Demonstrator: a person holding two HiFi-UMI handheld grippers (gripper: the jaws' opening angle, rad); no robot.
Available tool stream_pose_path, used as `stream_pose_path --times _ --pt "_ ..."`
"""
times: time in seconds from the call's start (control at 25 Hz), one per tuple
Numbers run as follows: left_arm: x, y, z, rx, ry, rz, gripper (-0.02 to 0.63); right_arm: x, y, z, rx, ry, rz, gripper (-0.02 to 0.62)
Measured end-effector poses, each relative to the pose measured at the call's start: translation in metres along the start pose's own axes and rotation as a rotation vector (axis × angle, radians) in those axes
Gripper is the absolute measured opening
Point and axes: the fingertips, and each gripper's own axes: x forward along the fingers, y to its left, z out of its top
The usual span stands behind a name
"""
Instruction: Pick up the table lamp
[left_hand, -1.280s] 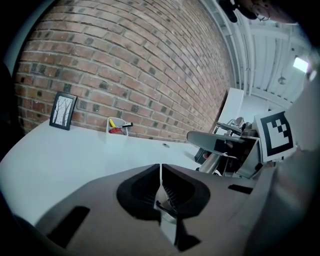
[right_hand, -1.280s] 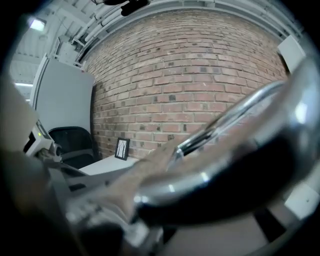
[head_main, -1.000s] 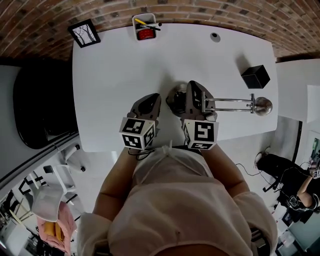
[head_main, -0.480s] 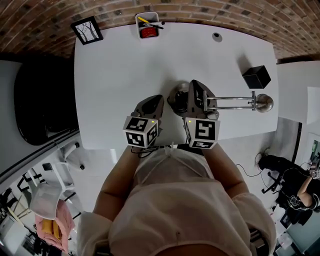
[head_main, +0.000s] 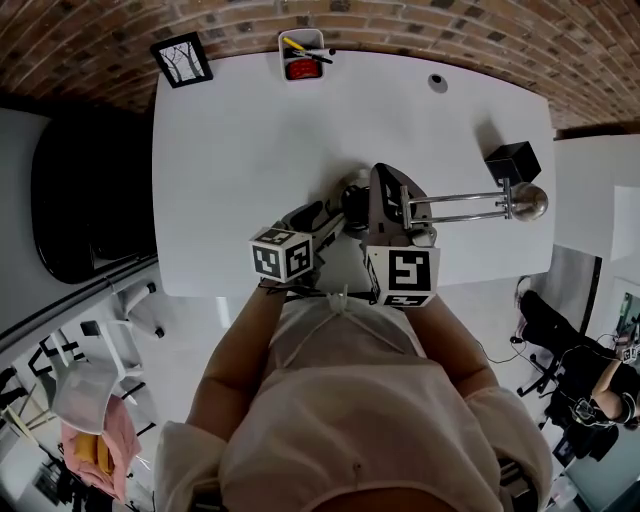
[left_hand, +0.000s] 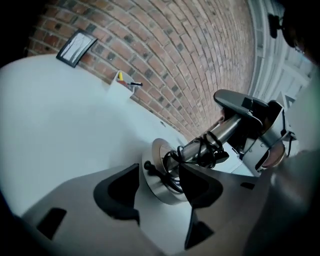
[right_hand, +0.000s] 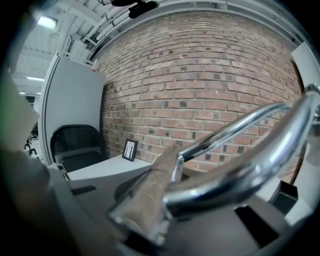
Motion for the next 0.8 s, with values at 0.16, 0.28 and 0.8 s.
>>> stream_pose_path --times 0.16,0.28,0.8 --pt "0.012 -0.007 -0.001 -0.194 -0.043 -0.158 0.238 -0.001 0.002 0.011 -0.002 0.000 0.012 0.025" --pt "0.017 -0.009 0.000 -0.342 -0.062 -0.248 0.238 -0.002 0.005 0.020 -0.019 0.001 0.030 0.025" --pt "0.009 -0.045 0.047 -0.401 -0.114 -0.356 0.176 0.000 -0.007 0.074 -0.060 0.000 0.075 0.025"
